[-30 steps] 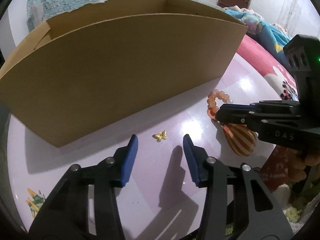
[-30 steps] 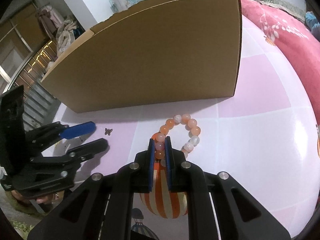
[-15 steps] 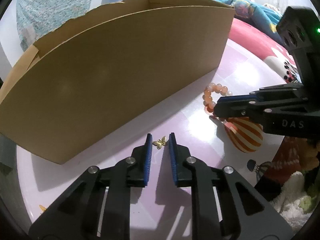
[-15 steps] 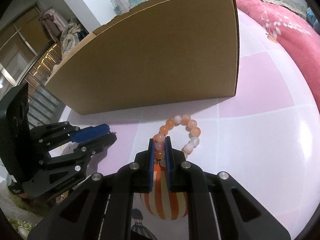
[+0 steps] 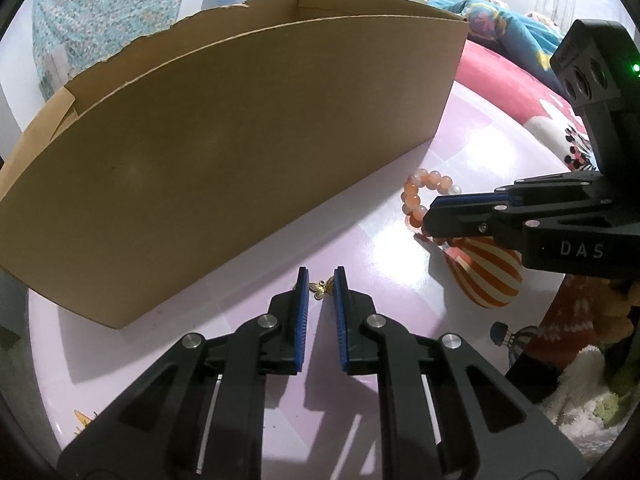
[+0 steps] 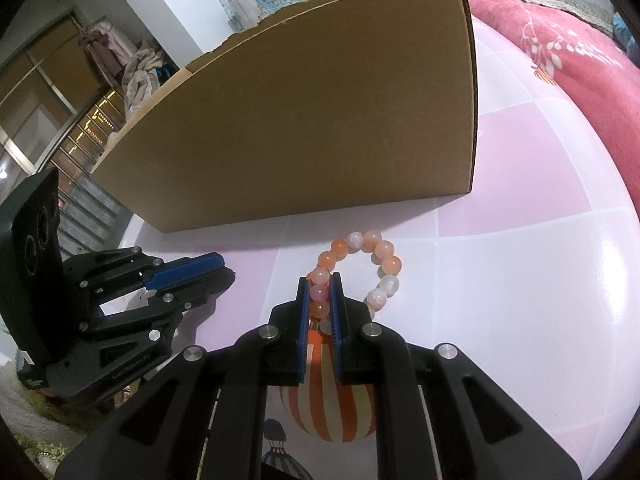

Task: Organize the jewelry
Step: 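Lift both held items and carry them over the box, then open the left tool to drop the charm while the right tool drops the pink bracelet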

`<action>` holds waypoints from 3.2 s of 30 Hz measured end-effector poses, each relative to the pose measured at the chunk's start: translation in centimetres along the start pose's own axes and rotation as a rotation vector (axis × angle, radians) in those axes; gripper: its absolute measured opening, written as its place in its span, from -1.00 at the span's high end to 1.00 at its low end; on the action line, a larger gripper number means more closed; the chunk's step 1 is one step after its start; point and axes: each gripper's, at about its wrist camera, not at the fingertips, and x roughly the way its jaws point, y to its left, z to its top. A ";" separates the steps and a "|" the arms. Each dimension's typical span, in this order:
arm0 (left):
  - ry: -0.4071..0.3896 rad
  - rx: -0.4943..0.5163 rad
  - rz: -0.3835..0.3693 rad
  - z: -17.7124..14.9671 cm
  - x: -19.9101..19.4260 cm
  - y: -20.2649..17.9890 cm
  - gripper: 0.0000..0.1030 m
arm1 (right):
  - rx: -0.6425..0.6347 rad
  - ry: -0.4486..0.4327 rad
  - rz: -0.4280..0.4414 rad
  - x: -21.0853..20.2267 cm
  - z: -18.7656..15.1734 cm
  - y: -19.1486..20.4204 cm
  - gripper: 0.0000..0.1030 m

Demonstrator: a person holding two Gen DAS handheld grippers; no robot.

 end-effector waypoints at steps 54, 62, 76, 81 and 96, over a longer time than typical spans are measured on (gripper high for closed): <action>0.104 -0.244 -0.171 11.4 -0.5 11.6 0.77 | 0.117 -0.276 0.376 -7.7 13.8 -1.2 0.81; 0.086 -0.268 -0.154 11.4 -0.7 12.1 0.74 | 0.116 -0.266 0.348 -7.7 14.8 -1.5 0.81; -0.177 -0.379 -0.050 8.2 -8.9 14.1 -0.06 | 0.057 -0.153 0.243 -5.6 16.2 -0.4 0.80; -0.227 -0.439 -0.019 6.8 -10.3 15.7 -0.32 | 0.016 -0.175 0.079 -5.7 17.0 0.0 0.66; -0.182 -0.647 -0.187 3.8 -7.0 17.9 -0.63 | 0.186 -0.169 -0.021 -7.6 14.9 -4.7 -0.03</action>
